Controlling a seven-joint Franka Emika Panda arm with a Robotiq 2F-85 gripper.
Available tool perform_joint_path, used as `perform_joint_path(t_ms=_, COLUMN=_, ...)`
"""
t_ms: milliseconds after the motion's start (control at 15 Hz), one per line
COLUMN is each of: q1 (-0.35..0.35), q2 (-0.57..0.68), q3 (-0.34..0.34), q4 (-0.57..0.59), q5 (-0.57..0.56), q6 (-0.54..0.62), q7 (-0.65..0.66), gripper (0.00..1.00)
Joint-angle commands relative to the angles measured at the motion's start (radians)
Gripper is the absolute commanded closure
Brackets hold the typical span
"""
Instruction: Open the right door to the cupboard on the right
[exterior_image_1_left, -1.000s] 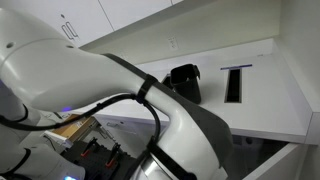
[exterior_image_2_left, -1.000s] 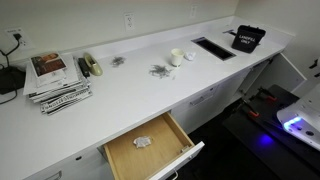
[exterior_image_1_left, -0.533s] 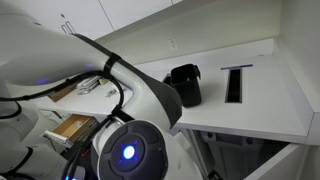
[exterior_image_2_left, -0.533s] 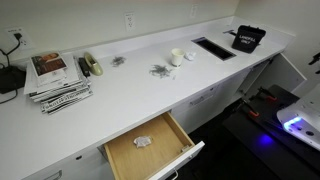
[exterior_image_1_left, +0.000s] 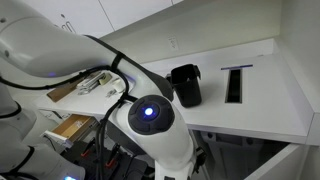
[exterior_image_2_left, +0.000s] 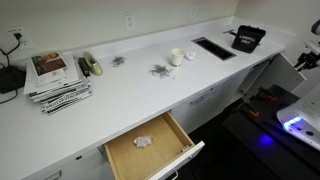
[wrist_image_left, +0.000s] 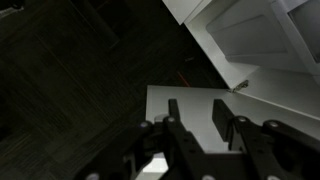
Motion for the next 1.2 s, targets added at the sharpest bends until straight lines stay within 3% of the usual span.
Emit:
perform_joint_path(t_ms=0, q1=0.042, q2=0.049, q3=0.009, q4=0.014, q5=-0.008, q6=0.073, q7=0.069, gripper=0.88)
perform_joint_path(t_ms=133, q1=0.068, q2=0.093, q3=0.002, q4=0.025, q5=-0.007, q6=0.16, q7=0.099, gripper=1.0)
perform_joint_path(t_ms=400, q1=0.111, q2=0.198, q3=-0.022, q4=0.059, q5=-0.019, q6=0.307, q7=0.182, gripper=1.0)
perform_joint_path(t_ms=1133, q1=0.113, q2=0.428, q3=-0.109, q4=0.242, q5=-0.075, q6=0.344, q7=0.322, gripper=1.0)
